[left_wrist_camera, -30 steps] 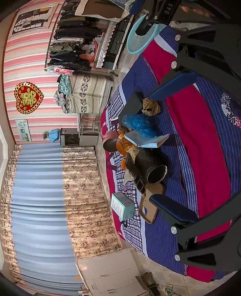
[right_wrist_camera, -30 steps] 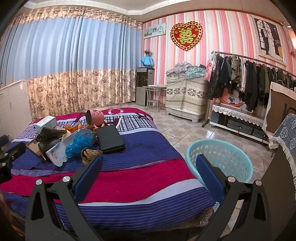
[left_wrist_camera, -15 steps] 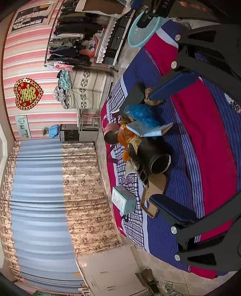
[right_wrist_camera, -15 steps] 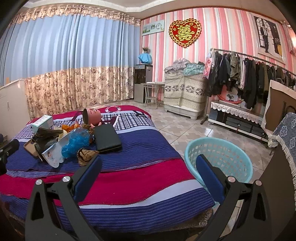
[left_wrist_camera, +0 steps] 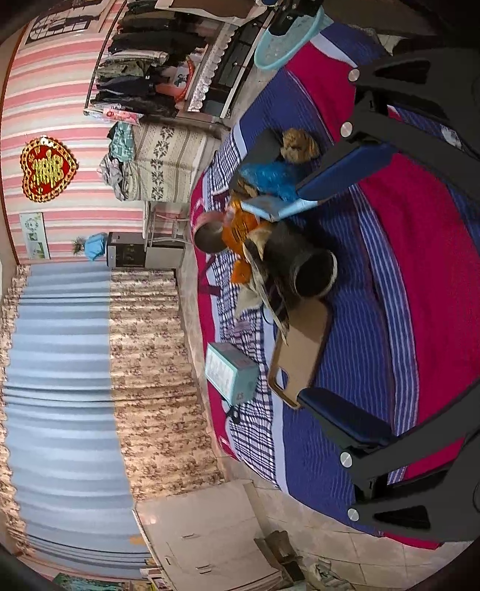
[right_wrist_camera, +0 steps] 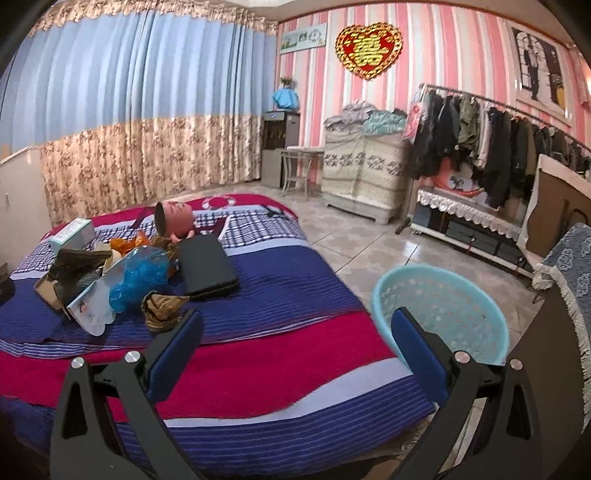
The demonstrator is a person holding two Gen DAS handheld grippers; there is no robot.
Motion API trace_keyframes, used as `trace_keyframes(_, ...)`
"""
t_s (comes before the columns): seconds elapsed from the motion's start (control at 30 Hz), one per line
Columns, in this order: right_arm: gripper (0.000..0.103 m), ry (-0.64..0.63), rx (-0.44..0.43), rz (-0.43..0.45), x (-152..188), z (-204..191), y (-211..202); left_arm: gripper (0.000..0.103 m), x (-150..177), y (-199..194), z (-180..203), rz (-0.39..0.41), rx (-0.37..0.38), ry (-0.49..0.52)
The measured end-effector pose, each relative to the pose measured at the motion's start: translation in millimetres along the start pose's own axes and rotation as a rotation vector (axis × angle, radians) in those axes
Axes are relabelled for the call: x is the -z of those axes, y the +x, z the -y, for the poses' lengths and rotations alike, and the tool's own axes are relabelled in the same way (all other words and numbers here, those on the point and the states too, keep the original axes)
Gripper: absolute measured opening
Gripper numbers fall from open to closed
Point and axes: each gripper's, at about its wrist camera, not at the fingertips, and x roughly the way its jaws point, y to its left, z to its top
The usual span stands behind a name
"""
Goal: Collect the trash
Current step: 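Reach the right tool to the brown cloth and close on it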
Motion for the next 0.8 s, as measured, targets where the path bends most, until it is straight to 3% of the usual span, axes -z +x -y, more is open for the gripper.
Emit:
trace_keyframes(0.27,0.099,0.022,-0.089,-0.093,-12,-10,36,0.098,8,39,-10,-0.067,-0.025,0.003)
trace_keyframes(0.6,0.099,-0.009,-0.136,-0.175,-6,-33,78,0.097,-23,101,1,-0.096,-0.01,0.066)
trace_keyframes(0.7,0.099,-0.013,-0.162,-0.201,-3,-40,86,0.083,-30,114,2,-0.111,0.03,0.054)
trace_keyframes(0.77,0.099,-0.026,-0.182,-0.211,-1,-46,90,0.063,-32,121,2,-0.132,0.058,0.045)
trace_keyframes(0.8,0.099,-0.037,-0.189,-0.213,-1,-50,91,0.046,-32,126,2,-0.152,0.075,0.047)
